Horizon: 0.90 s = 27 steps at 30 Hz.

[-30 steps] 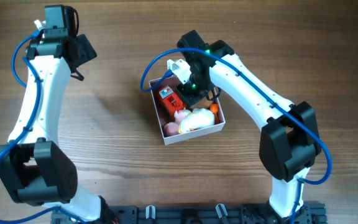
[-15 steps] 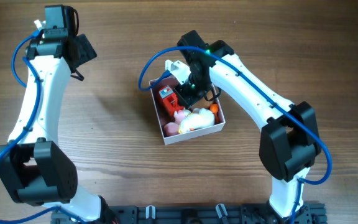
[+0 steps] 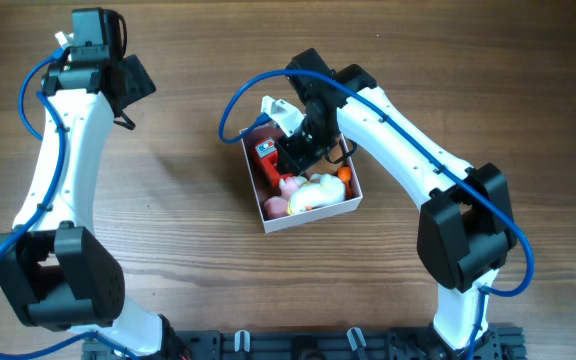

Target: Pack container

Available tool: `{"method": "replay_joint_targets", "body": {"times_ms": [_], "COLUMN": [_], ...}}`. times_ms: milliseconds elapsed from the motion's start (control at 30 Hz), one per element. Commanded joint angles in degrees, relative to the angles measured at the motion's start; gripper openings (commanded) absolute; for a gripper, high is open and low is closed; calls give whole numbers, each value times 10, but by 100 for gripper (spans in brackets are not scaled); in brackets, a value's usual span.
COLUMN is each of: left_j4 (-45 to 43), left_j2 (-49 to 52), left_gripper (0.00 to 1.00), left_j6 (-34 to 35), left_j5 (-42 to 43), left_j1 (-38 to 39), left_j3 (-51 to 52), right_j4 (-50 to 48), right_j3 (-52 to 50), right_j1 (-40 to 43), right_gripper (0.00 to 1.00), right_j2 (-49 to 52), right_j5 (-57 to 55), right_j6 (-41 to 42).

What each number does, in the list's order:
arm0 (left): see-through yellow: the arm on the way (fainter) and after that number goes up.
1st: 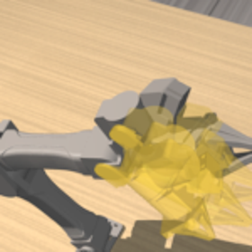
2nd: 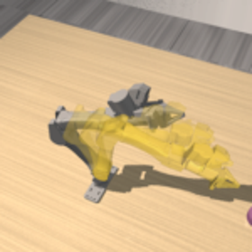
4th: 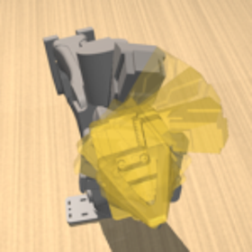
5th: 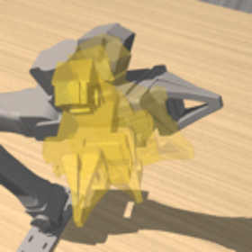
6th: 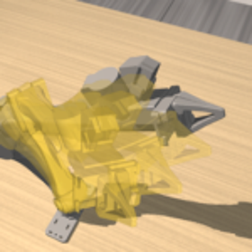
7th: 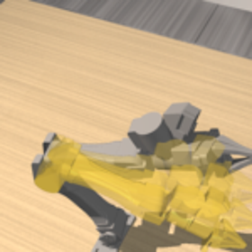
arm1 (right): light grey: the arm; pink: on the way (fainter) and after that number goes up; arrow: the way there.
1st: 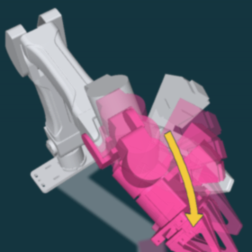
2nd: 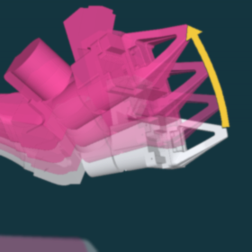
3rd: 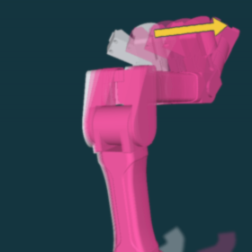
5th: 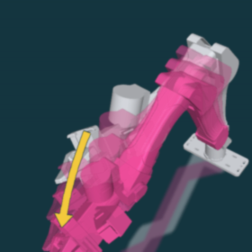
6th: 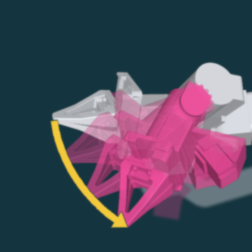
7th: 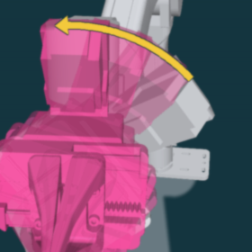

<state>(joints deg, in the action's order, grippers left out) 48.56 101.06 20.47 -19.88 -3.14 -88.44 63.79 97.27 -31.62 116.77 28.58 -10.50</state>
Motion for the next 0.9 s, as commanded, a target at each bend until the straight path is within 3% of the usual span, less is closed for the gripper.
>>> {"method": "replay_joint_targets", "body": {"times_ms": [0, 533, 633, 667, 867], "left_j4": [-1, 0, 0, 0, 0], "left_j2": [2, 2, 2, 2, 2], "left_gripper": [100, 100, 100, 100, 100], "left_j6": [-5, -5, -5, -5, -5], "left_j5": [-5, -5, -5, -5, -5], "left_j1": [-2, -2, -2, -2, -2], "left_j3": [4, 4, 4, 4, 4], "right_j4": [-15, -72, -65, -51, -46], "right_j3": [14, 47, 49, 48, 42], "right_j1": [2, 31, 44, 52, 48], "right_gripper": [4, 4, 4, 4, 4], "right_j2": [-12, -12, -12, -12, -6], "right_j5": [32, 29, -55, -133, -165], "right_j6": [-2, -12, 24, 30, 30]}}
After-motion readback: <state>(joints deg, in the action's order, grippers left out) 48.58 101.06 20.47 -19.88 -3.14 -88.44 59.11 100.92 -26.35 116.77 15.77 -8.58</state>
